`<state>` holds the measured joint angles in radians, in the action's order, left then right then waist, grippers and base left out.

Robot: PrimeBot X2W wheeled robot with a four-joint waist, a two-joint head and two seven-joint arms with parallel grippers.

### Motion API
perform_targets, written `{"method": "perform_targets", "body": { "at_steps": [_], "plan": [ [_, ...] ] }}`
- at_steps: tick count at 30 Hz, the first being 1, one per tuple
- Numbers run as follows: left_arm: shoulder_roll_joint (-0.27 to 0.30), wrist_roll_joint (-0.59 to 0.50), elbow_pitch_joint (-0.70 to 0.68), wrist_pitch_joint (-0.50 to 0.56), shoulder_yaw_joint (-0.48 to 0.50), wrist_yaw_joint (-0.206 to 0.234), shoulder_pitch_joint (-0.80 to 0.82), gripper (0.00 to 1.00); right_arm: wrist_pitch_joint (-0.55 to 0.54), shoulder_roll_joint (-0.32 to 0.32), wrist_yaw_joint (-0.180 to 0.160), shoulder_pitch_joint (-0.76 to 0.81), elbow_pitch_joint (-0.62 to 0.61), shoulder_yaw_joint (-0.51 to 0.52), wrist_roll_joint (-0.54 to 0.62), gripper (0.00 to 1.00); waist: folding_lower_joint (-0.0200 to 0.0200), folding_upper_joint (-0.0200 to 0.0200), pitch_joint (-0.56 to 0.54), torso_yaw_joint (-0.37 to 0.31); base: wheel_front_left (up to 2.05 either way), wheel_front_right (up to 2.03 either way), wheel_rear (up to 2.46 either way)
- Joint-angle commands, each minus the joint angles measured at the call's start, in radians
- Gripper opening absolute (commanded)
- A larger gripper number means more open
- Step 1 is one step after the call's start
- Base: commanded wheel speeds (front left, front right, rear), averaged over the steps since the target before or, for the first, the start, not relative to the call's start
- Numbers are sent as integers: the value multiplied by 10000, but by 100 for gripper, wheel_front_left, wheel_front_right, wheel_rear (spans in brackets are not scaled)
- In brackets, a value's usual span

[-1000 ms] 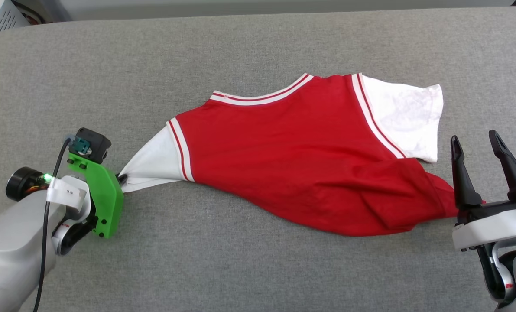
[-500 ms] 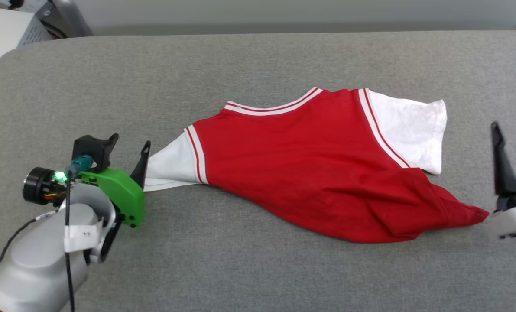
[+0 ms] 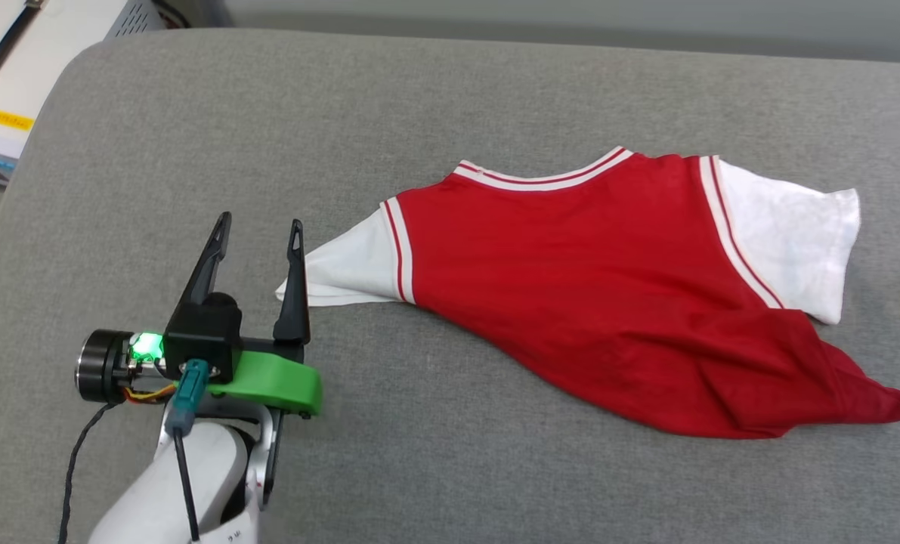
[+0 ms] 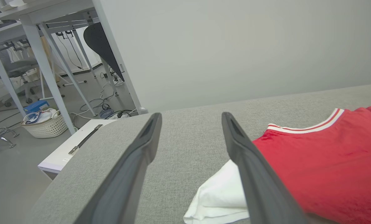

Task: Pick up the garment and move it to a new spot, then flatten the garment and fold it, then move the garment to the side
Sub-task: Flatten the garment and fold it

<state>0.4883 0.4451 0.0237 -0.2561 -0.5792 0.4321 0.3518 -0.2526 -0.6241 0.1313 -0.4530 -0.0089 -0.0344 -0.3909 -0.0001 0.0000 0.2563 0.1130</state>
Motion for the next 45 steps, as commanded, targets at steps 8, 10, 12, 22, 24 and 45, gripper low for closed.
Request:
{"method": "perform_targets", "body": {
  "at_steps": [8, 10, 12, 22, 24, 45],
  "plan": [
    [-1351, -1561, -434, -56, 1400, -543, -877, 100, -4349, -1806, -6, -1428, 1421, -2057, -2264, 100, 1, 0, 994, 622, 0, 0, 0],
    [-1655, -1846, -487, -56, 1659, -747, -914, 100, -5044, -1981, -6, -1754, 1704, -2343, -2571, 100, 1, 0, 1239, 730, 0, 0, 0],
    [-1931, -2084, -490, -56, 1873, -978, -915, 100, -5511, -2087, -6, -2049, 1963, -2623, -2675, 100, 1, 0, 1482, 832, 0, 0, 0],
    [-2907, -3019, -317, -56, 2696, -1937, -710, 100, -5759, -1696, -6, -2390, 3520, -4050, -2590, 100, 1, 0, 2250, 1229, 0, 0, 0],
    [-3025, -3144, -286, -56, 2845, -2071, -731, 100, -5799, -1646, -6, -2227, 3735, -4345, -2766, 100, 1, 0, 2260, 1232, 0, 0, 0],
    [-3507, -3884, -89, -57, 3937, -2913, -1327, 100, -1995, -2277, -6, -2023, 4664, -3315, -3226, 0, 1, 0, 1246, 311, 0, 0, 0]
  ]
}}
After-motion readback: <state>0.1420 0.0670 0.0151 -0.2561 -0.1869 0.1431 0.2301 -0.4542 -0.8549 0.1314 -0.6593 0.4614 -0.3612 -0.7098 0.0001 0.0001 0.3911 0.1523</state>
